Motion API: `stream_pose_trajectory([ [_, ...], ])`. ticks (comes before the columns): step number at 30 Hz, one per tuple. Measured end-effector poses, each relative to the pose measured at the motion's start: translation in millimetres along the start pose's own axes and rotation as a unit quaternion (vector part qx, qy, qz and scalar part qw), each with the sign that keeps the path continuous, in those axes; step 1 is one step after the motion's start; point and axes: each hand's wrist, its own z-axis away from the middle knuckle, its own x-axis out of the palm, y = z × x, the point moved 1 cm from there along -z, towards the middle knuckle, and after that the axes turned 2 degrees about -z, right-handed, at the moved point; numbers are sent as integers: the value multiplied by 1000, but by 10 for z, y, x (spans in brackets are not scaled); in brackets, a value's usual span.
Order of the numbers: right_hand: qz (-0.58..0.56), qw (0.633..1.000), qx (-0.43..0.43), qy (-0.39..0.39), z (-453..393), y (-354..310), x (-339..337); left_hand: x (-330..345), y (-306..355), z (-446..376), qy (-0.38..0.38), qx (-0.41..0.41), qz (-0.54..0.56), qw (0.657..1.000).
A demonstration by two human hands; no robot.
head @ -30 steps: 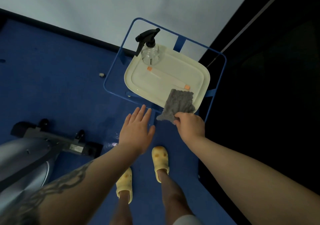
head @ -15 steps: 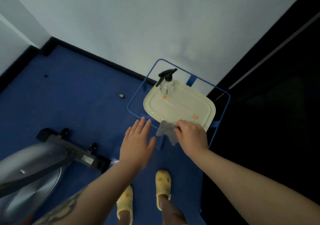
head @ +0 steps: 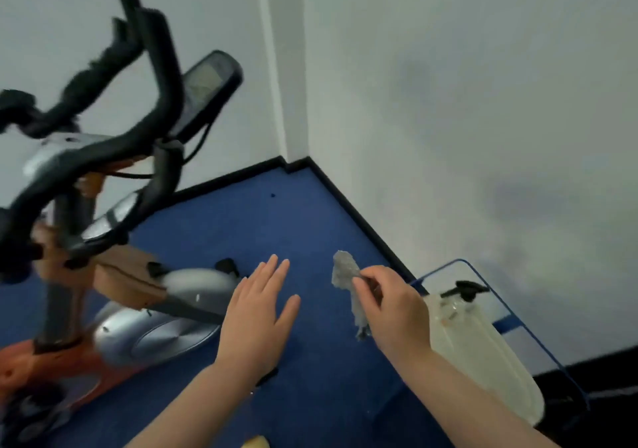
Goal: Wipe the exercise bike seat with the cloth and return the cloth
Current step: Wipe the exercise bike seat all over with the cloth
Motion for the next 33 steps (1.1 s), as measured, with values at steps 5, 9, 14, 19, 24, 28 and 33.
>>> stream_pose_trajectory([
  [5,-48,993,-103,-40,13,-848,390,-639,-611,493,80,-104,-12,991],
  [9,-70,978,-176,-87,223,-1529,755,-1036,-1100,973,113,-156,-46,980],
  [14,-92,959,-221,-149,692,-2324,1304,-1536,-1762,1693,157,-210,-67,963],
  [19,-129,949,-213,-192,1290,-3172,1867,-2065,-2488,2516,179,-263,-75,945],
  [24,-150,945,-210,-203,1820,-3951,2373,-2525,-3212,3219,181,-291,-86,935],
  [28,-162,940,-218,-208,2038,-4465,2614,-2806,-3643,3621,182,-323,-97,924],
  [33,-150,938,-230,-211,2057,-4957,2842,-3077,-4033,3783,196,-345,-79,915],
])
